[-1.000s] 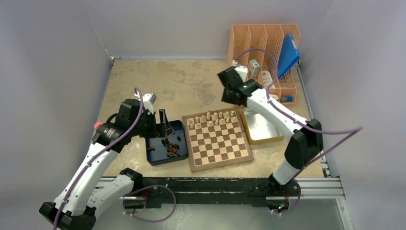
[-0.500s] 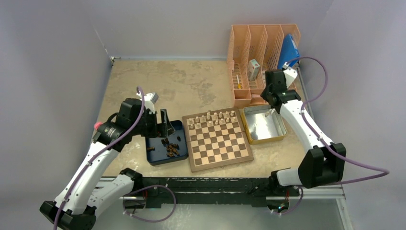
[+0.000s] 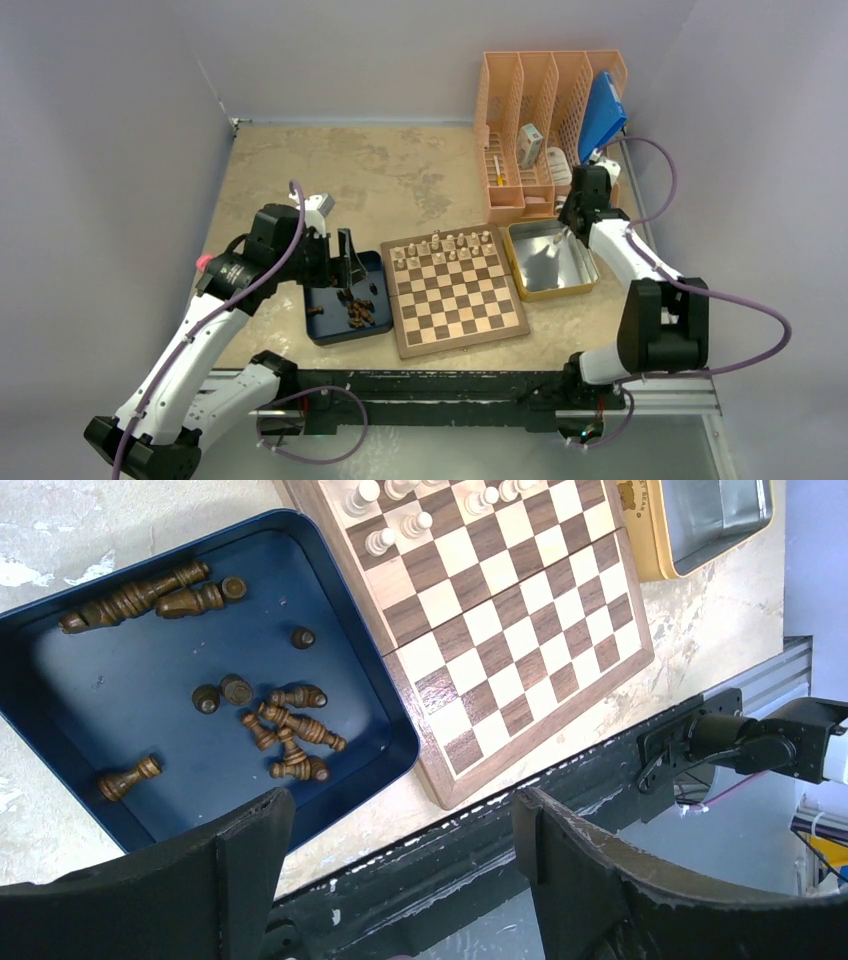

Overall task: Set up the chess pieces on the board
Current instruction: Pick up the chess piece from the storage box, then place the chess piece on the chessboard.

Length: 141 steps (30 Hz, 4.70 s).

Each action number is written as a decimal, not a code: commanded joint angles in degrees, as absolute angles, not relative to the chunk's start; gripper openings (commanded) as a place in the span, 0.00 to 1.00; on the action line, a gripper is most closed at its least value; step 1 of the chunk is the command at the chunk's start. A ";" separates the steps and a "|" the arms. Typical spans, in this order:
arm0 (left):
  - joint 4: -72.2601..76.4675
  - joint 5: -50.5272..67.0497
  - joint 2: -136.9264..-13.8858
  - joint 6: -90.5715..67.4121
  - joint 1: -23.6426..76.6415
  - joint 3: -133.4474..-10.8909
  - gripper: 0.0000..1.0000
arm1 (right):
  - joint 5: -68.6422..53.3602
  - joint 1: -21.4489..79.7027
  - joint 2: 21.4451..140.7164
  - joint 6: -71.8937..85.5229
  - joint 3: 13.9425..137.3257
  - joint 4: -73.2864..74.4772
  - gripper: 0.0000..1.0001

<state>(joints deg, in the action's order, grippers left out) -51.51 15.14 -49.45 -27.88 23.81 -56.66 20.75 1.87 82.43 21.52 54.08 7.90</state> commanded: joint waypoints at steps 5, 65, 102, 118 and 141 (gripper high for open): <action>-49.53 16.50 -49.96 -27.16 23.99 -56.63 0.80 | 15.02 1.80 85.01 9.21 52.29 0.22 0.32; -51.03 14.90 -51.08 -25.49 23.96 -58.53 0.82 | 11.62 1.85 91.95 -4.46 50.36 -4.20 0.25; -49.73 15.17 -50.54 -25.84 24.06 -58.10 0.82 | 14.02 5.20 85.27 2.01 60.09 11.64 0.11; -47.29 16.28 -52.09 -26.28 24.03 -58.37 0.82 | 14.49 27.98 84.69 18.73 71.38 21.55 0.11; -48.03 8.74 -46.44 -28.23 24.08 -59.99 0.81 | 17.82 52.25 99.61 29.17 80.78 21.50 0.12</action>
